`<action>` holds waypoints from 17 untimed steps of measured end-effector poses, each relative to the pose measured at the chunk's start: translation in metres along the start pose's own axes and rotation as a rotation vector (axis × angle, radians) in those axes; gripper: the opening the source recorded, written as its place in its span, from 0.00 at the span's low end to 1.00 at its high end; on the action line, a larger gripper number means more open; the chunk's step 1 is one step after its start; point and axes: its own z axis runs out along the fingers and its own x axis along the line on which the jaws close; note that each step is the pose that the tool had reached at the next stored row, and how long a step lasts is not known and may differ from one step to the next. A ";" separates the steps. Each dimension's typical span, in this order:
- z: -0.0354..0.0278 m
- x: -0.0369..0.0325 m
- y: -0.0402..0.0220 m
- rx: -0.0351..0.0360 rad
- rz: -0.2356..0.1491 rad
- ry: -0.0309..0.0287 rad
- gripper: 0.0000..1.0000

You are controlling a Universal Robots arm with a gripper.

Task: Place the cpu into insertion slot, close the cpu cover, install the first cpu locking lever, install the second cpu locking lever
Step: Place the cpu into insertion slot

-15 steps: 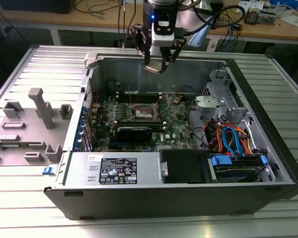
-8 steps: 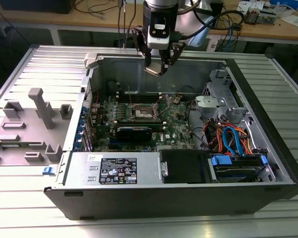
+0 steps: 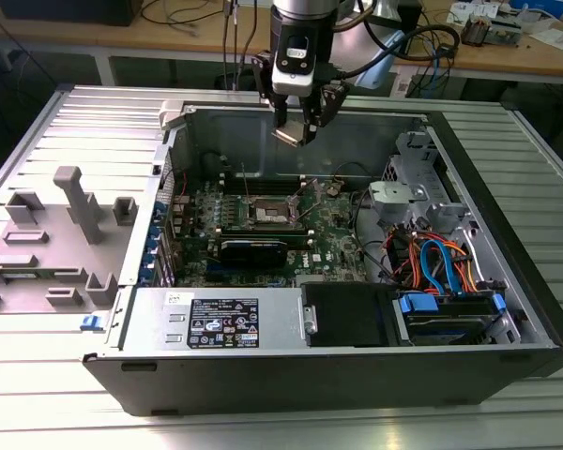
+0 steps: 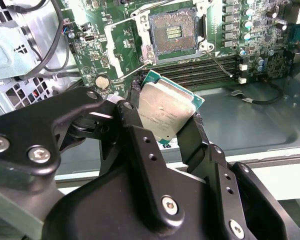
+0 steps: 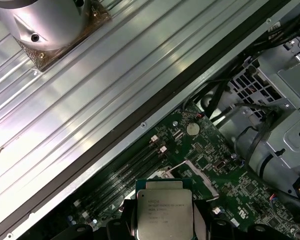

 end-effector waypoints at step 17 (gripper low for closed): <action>0.0009 0.0000 0.0000 -0.0002 0.060 -0.0051 0.54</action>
